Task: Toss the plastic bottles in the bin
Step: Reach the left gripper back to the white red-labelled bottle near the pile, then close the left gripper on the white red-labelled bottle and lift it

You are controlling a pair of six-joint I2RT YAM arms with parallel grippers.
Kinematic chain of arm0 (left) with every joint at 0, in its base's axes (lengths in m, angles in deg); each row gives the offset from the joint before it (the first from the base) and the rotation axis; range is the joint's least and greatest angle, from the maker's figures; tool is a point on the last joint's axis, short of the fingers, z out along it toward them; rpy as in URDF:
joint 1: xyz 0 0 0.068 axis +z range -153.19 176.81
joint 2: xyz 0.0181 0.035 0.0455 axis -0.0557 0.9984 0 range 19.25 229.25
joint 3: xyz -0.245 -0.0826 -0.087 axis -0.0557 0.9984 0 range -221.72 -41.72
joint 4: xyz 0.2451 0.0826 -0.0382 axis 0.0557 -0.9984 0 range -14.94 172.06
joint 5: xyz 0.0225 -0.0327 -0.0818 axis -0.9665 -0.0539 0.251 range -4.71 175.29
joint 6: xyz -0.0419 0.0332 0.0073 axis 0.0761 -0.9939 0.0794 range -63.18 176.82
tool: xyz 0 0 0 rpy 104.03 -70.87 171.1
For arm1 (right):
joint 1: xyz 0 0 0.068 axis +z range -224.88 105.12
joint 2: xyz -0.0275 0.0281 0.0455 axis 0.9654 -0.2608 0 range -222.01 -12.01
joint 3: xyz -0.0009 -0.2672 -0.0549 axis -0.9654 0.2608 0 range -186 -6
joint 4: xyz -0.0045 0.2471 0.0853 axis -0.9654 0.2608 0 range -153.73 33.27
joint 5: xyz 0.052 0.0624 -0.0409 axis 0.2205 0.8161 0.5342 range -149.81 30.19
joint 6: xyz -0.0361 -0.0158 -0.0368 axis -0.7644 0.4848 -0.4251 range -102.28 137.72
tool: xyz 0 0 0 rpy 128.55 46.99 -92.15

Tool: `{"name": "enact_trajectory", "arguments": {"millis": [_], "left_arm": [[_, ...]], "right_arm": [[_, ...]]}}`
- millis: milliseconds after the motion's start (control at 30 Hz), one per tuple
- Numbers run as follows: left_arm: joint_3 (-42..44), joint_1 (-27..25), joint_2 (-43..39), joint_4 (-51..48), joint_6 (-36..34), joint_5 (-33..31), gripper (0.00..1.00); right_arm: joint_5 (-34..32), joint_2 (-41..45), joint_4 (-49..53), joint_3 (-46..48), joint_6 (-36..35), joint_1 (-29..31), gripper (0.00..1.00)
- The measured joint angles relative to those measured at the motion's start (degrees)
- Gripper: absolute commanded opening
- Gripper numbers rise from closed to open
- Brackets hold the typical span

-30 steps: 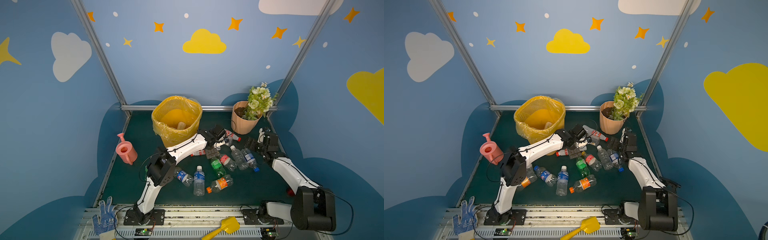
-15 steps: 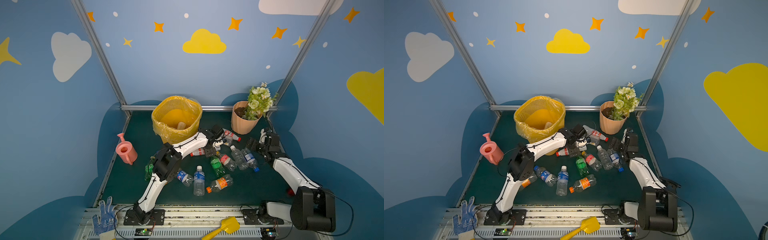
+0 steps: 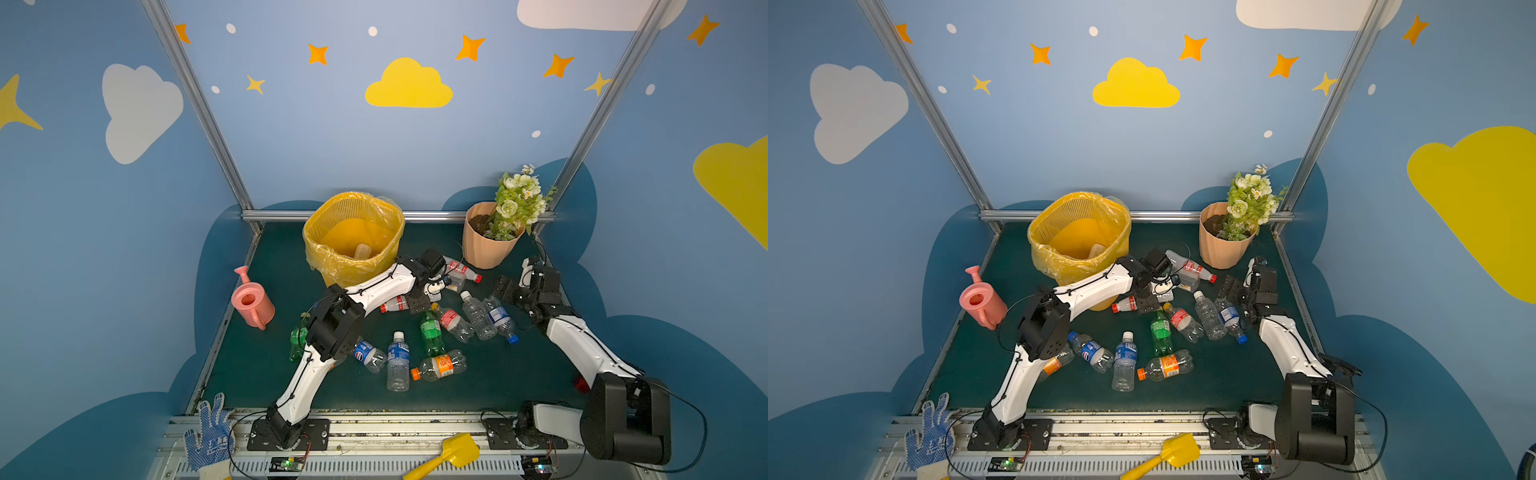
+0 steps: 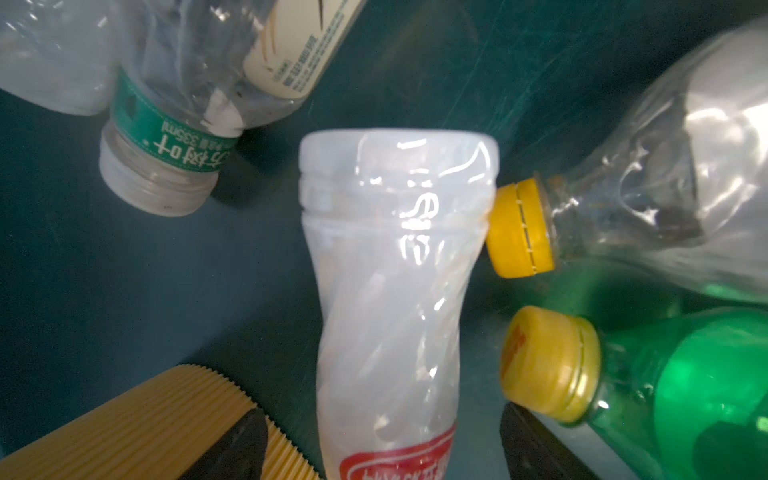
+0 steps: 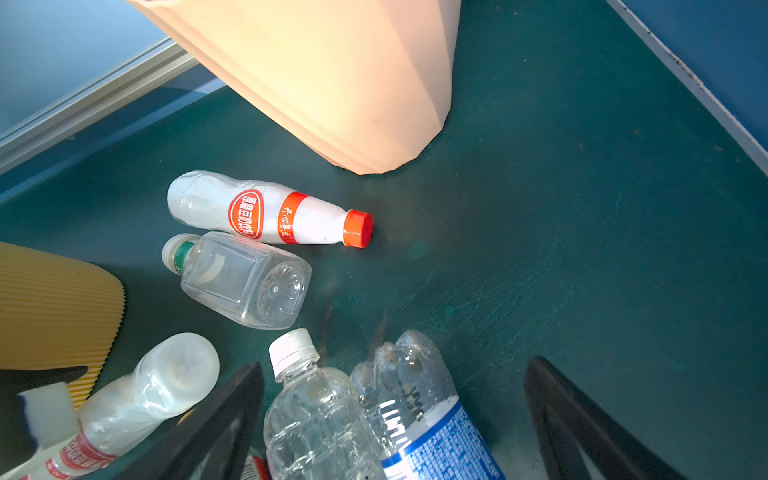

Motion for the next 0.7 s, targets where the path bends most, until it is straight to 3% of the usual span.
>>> {"name": "enact_trajectory", "arguments": {"millis": [167,300,700], "left_arm": [[-1.49,0.09,2.97,-0.59,0.28,0.11,0.81],[-1.79,0.09,4.46,-1.66,0.68,0.26,0.69],[-0.9,-0.42,1.97,-0.2,2.71,1.29,0.5]], "right_arm": [[0.15,0.0,0.02,0.02,0.0,-0.11,0.97],[0.2,0.0,0.04,0.02,0.0,-0.26,0.97],[2.16,0.02,0.04,0.35,0.15,-0.31,0.97]]}}
